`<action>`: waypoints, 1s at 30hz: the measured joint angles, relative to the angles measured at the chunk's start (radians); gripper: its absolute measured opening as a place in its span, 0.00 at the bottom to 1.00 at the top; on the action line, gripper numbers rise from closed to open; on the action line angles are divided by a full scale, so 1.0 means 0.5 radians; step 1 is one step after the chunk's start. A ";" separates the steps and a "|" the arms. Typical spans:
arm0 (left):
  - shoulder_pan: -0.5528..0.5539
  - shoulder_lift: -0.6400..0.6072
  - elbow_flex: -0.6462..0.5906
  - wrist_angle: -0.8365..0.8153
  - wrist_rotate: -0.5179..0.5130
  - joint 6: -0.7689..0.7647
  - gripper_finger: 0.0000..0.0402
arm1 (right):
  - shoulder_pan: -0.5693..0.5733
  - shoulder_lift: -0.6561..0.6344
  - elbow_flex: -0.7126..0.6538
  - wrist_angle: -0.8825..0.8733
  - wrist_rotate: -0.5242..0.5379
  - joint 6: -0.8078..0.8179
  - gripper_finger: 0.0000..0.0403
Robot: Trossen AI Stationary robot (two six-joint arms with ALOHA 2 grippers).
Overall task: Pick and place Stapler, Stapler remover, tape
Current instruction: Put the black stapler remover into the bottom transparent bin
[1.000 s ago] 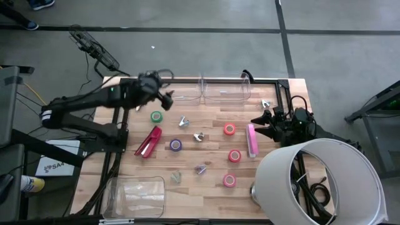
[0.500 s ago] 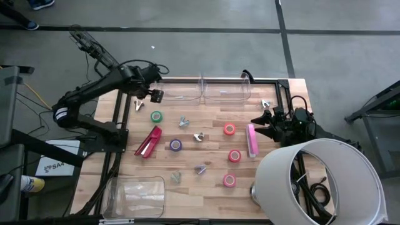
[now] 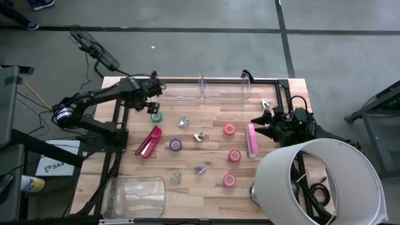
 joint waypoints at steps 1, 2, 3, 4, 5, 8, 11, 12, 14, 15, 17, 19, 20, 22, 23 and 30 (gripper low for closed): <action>0.015 0.000 -0.036 0.029 -0.004 -0.023 0.83 | 0.000 0.000 0.000 0.000 0.000 0.000 0.84; 0.031 0.000 -0.067 0.052 -0.008 -0.043 0.83 | 0.000 0.000 0.000 0.000 0.001 0.000 0.84; 0.049 0.000 -0.095 0.085 -0.012 -0.058 0.83 | 0.000 0.000 0.000 0.000 0.000 0.000 0.84; 0.065 0.000 -0.117 0.120 -0.017 -0.064 0.83 | 0.000 0.000 0.000 0.000 0.000 0.000 0.84; 0.083 0.000 -0.134 0.150 -0.027 -0.068 0.83 | -0.001 0.000 0.000 0.000 0.000 0.000 0.84; 0.142 0.000 -0.185 0.221 -0.077 -0.067 0.83 | 0.000 0.000 0.000 0.000 0.000 0.000 0.84; 0.208 0.000 -0.234 0.286 -0.090 -0.063 0.83 | 0.000 0.001 0.000 0.000 0.000 0.000 0.84; 0.229 0.000 -0.252 0.295 -0.090 -0.061 0.83 | 0.000 0.000 0.000 0.000 0.000 0.000 0.84; 0.265 0.000 -0.282 0.329 -0.090 -0.061 0.83 | 0.000 0.001 0.000 0.000 0.000 0.000 0.84; 0.284 0.000 -0.293 0.349 -0.090 -0.061 0.83 | 0.000 0.000 0.000 0.000 0.000 0.000 0.84; 0.323 0.000 -0.315 0.388 -0.091 -0.053 0.83 | 0.000 0.000 0.000 0.000 0.001 0.000 0.84; 0.358 0.000 -0.333 0.442 -0.089 -0.031 0.83 | 0.000 0.000 0.000 0.000 0.000 0.000 0.84; 0.372 0.000 -0.342 0.469 -0.090 -0.004 0.83 | -0.001 0.000 0.000 0.000 0.000 0.000 0.84; 0.398 0.000 -0.358 0.524 -0.091 0.048 0.83 | 0.000 0.000 0.000 0.000 0.000 0.000 0.84; 0.411 0.000 -0.365 0.553 -0.092 0.080 0.83 | 0.000 0.000 0.000 0.000 0.000 0.000 0.84; 0.513 0.000 -0.402 0.696 -0.075 0.330 0.83 | 0.000 0.000 0.000 0.000 0.001 0.000 0.84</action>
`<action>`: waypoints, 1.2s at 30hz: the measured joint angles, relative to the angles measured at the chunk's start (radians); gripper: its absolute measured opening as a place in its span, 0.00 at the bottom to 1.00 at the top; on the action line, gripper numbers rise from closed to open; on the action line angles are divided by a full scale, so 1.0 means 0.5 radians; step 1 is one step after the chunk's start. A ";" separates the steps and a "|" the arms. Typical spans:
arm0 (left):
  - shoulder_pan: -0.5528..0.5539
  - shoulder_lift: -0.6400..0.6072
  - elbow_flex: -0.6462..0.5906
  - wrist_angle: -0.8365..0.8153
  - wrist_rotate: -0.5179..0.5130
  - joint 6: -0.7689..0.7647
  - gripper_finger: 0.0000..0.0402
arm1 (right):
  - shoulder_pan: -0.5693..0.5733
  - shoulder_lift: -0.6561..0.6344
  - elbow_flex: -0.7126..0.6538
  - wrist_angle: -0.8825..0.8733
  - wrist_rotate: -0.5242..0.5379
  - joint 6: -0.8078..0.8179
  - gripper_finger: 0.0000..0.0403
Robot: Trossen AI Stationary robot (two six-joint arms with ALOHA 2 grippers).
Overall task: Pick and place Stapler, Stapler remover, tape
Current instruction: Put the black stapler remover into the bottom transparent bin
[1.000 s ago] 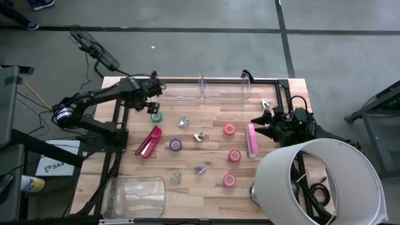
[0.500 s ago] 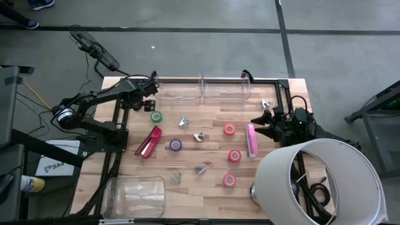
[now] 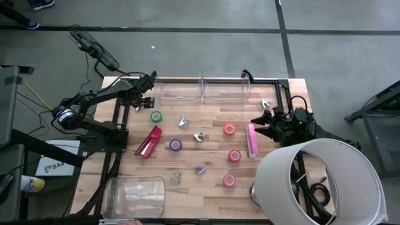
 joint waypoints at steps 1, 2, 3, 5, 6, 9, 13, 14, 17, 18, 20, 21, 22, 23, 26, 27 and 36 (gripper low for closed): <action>0.013 0.000 -0.001 -0.001 -0.001 0.026 0.83 | 0.000 0.000 0.000 0.000 0.000 0.000 0.84; 0.026 0.000 -0.002 0.002 -0.003 0.042 0.83 | 0.000 0.000 0.000 0.000 -0.001 0.000 0.84; 0.039 0.000 -0.002 0.006 -0.010 0.060 0.83 | 0.000 0.000 0.000 0.000 -0.001 0.000 0.84; 0.066 0.000 -0.002 0.015 -0.002 0.111 0.83 | 0.000 0.000 0.000 0.000 -0.001 0.000 0.84; 0.079 0.001 -0.002 0.017 0.008 0.139 0.83 | 0.000 0.000 0.000 0.000 -0.001 0.000 0.84; 0.096 0.051 -0.002 0.033 0.033 0.201 0.83 | 0.000 0.000 0.000 0.000 -0.001 0.000 0.84; 0.130 0.143 -0.002 0.059 0.017 0.242 0.83 | 0.000 0.000 0.000 0.000 0.000 0.000 0.84; 0.132 0.158 -0.002 0.055 0.000 0.238 0.83 | 0.000 0.000 0.000 0.000 -0.001 0.000 0.84; 0.130 0.183 -0.002 0.057 -0.013 0.225 0.83 | 0.000 0.000 -0.001 0.000 0.000 0.000 0.84; 0.129 0.184 -0.002 0.057 -0.011 0.219 0.83 | 0.000 0.000 0.000 0.000 -0.001 0.000 0.84; 0.130 0.192 -0.002 0.074 0.014 0.203 0.83 | 0.000 0.000 0.000 0.001 0.000 0.000 0.84; 0.130 0.201 -0.002 0.088 0.019 0.188 0.83 | 0.000 0.000 0.000 0.000 0.000 0.000 0.84; 0.130 0.212 -0.002 0.099 0.024 0.171 0.83 | 0.000 0.000 0.000 0.000 -0.001 0.000 0.84; 0.130 0.224 -0.002 0.104 0.021 0.156 0.83 | 0.000 0.000 0.000 0.000 0.000 0.000 0.84; 0.130 0.267 -0.002 0.119 -0.028 0.106 0.83 | 0.000 0.000 0.000 0.000 -0.001 0.000 0.84; 0.130 0.280 -0.002 0.125 -0.052 0.087 0.83 | 0.000 0.000 0.000 0.000 0.000 0.000 0.84; 0.130 0.386 0.002 0.182 -0.067 -0.023 0.83 | 0.000 0.000 0.000 0.000 0.000 0.000 0.84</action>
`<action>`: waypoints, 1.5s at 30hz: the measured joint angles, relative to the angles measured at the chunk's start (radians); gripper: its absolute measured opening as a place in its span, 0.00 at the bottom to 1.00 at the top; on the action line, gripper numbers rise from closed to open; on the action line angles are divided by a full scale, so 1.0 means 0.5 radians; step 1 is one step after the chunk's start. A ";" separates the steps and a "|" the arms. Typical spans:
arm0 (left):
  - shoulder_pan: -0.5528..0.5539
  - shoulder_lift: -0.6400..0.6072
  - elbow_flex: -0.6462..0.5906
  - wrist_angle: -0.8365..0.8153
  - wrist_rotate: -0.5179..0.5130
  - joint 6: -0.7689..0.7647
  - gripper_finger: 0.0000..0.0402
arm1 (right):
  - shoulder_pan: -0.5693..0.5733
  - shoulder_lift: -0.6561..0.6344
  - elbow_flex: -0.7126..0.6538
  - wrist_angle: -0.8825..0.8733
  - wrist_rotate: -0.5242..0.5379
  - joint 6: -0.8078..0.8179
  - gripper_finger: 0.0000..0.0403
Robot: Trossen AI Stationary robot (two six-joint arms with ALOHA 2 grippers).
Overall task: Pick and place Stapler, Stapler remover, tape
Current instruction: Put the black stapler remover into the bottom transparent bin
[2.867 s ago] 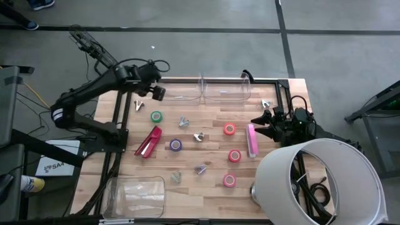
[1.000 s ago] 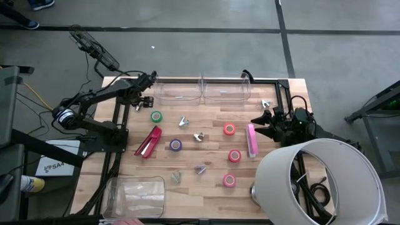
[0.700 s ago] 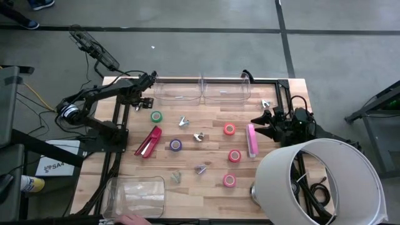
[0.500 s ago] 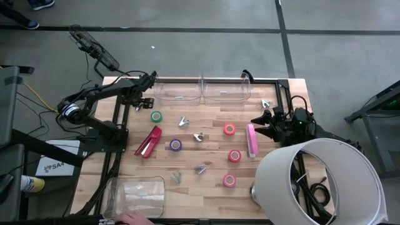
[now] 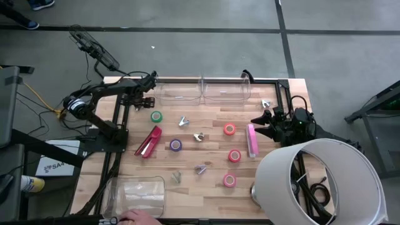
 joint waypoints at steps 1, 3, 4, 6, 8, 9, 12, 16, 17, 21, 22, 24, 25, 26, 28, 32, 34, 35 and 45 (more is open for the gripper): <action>0.000 0.011 0.002 0.001 -0.002 -0.002 0.83 | 0.000 0.000 0.000 0.000 0.000 0.000 0.84; -0.001 0.035 0.008 0.000 -0.009 -0.007 0.82 | 0.000 0.001 0.000 0.000 0.000 0.000 0.84; -0.001 0.042 0.008 0.001 -0.009 -0.007 0.81 | 0.000 0.001 0.000 0.000 0.000 -0.001 0.84; -0.001 0.051 0.007 0.009 -0.005 -0.015 0.79 | 0.000 0.001 0.000 0.000 0.000 0.000 0.84; -0.001 0.052 0.006 0.019 0.011 -0.027 0.74 | 0.000 0.000 0.000 0.000 0.000 0.000 0.84; -0.001 0.052 0.005 0.025 0.016 -0.037 0.72 | 0.000 0.001 0.000 0.000 0.000 0.000 0.84; -0.001 0.054 0.004 0.040 0.027 -0.046 0.63 | 0.000 0.000 0.000 0.000 0.000 0.000 0.84; -0.002 0.055 0.004 0.058 0.047 -0.053 0.52 | 0.000 0.001 0.000 0.000 0.000 0.000 0.84; -0.002 0.055 0.004 0.062 0.055 -0.053 0.49 | 0.000 0.001 0.000 0.000 0.000 0.000 0.84; -0.002 0.056 0.002 0.079 0.094 -0.053 0.39 | 0.000 0.000 0.000 0.000 0.000 0.000 0.84; -0.002 0.056 0.002 0.081 0.104 -0.053 0.36 | 0.000 0.000 0.000 0.000 0.000 0.000 0.84; -0.002 0.056 0.001 0.082 0.115 -0.053 0.32 | 0.000 0.000 0.000 0.000 0.000 0.000 0.84; -0.002 0.057 0.001 0.081 0.115 -0.053 0.30 | 0.000 0.001 -0.001 0.000 0.000 0.000 0.84; -0.001 0.057 0.000 0.080 0.114 -0.051 0.28 | 0.000 0.000 0.000 0.000 0.000 0.000 0.84; -0.001 0.058 0.000 0.075 0.112 -0.046 0.25 | 0.000 0.000 0.000 0.000 0.000 0.000 0.84; 0.000 0.058 0.000 0.069 0.119 -0.044 0.22 | 0.000 0.000 0.000 0.000 0.000 0.000 0.84; 0.000 0.058 0.000 0.066 0.128 -0.042 0.22 | 0.000 0.001 0.000 0.000 0.000 0.000 0.84; 0.000 0.058 0.000 0.066 0.134 -0.040 0.22 | 0.000 0.000 0.000 0.000 0.000 0.000 0.84; 0.002 -0.014 -0.011 0.009 0.173 -0.039 0.21 | 0.000 0.001 0.000 0.000 0.000 0.000 0.84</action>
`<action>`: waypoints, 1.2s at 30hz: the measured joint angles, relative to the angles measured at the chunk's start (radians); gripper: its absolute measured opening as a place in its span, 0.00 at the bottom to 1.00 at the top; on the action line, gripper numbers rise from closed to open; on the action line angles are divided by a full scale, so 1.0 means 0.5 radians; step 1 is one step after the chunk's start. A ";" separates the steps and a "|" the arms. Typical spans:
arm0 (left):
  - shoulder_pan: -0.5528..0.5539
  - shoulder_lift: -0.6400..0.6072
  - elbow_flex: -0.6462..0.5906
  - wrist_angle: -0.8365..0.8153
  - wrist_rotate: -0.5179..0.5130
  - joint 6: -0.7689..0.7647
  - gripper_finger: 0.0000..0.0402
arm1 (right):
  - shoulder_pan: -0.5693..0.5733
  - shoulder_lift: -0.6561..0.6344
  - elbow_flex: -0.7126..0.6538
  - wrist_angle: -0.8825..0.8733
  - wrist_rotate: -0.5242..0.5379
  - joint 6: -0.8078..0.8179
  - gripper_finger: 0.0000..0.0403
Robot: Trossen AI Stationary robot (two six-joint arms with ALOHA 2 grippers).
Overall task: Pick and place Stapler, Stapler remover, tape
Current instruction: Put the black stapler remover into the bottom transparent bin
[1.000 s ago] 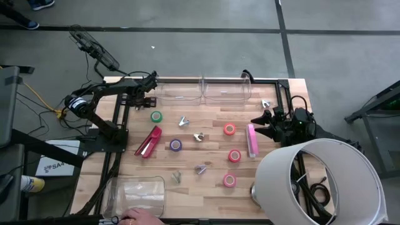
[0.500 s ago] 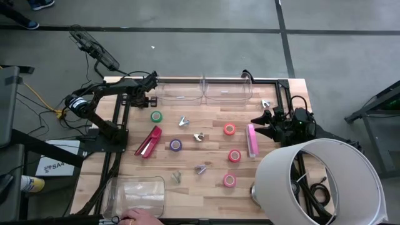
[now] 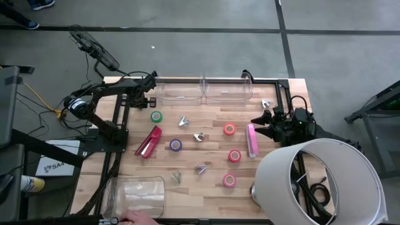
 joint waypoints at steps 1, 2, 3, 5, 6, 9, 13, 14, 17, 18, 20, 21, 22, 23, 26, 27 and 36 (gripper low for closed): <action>0.000 -0.023 -0.001 -0.021 0.000 0.000 0.21 | 0.000 0.000 0.000 0.000 0.000 0.000 0.84; 0.000 -0.049 -0.001 -0.037 -0.002 -0.005 0.21 | 0.000 -0.001 -0.001 0.000 0.000 0.000 0.84; 0.000 -0.074 -0.001 -0.043 -0.003 -0.008 0.21 | 0.000 -0.001 -0.001 0.000 0.000 0.000 0.84; 0.000 -0.122 0.000 -0.075 -0.002 -0.010 0.21 | 0.000 0.000 -0.001 0.000 0.000 0.000 0.84; -0.001 -0.147 0.000 -0.090 -0.001 -0.013 0.21 | 0.000 0.000 0.000 0.000 0.000 0.000 0.84; -0.001 -0.227 0.001 -0.113 0.014 -0.012 0.21 | 0.000 0.000 0.000 0.000 0.000 0.000 0.84; -0.019 -0.329 0.003 -0.135 0.084 0.070 0.21 | 0.000 0.000 -0.001 -0.001 0.000 0.000 0.84; -0.019 -0.354 0.003 -0.145 0.117 0.102 0.21 | 0.000 -0.001 0.000 -0.001 -0.001 0.000 0.84; -0.031 -0.437 0.004 -0.169 0.241 0.242 0.21 | 0.000 0.000 0.000 -0.001 0.000 0.000 0.84; -0.043 -0.461 0.004 -0.168 0.278 0.278 0.21 | 0.000 0.000 0.000 -0.001 -0.001 0.000 0.84; -0.072 -0.526 0.004 -0.194 0.348 0.318 0.21 | 0.000 0.000 0.000 -0.002 0.000 0.000 0.84; -0.084 -0.565 0.007 -0.219 0.377 0.327 0.21 | 0.000 -0.001 0.000 -0.001 0.000 -0.001 0.84; -0.097 -0.602 0.011 -0.243 0.400 0.347 0.21 | 0.000 -0.001 -0.001 -0.001 -0.001 0.000 0.84; -0.113 -0.635 0.019 -0.270 0.428 0.359 0.21 | 0.000 -0.001 0.000 -0.001 -0.001 0.000 0.84; -0.167 -0.744 0.054 -0.368 0.526 0.376 0.21 | 0.000 0.000 0.000 -0.001 0.000 0.000 0.84; -0.183 -0.776 0.070 -0.411 0.560 0.382 0.21 | 0.000 0.000 0.000 -0.001 -0.001 0.000 0.84; -0.471 -0.965 0.276 -0.823 0.728 0.373 0.21 | 0.000 -0.001 0.000 -0.001 0.000 0.000 0.84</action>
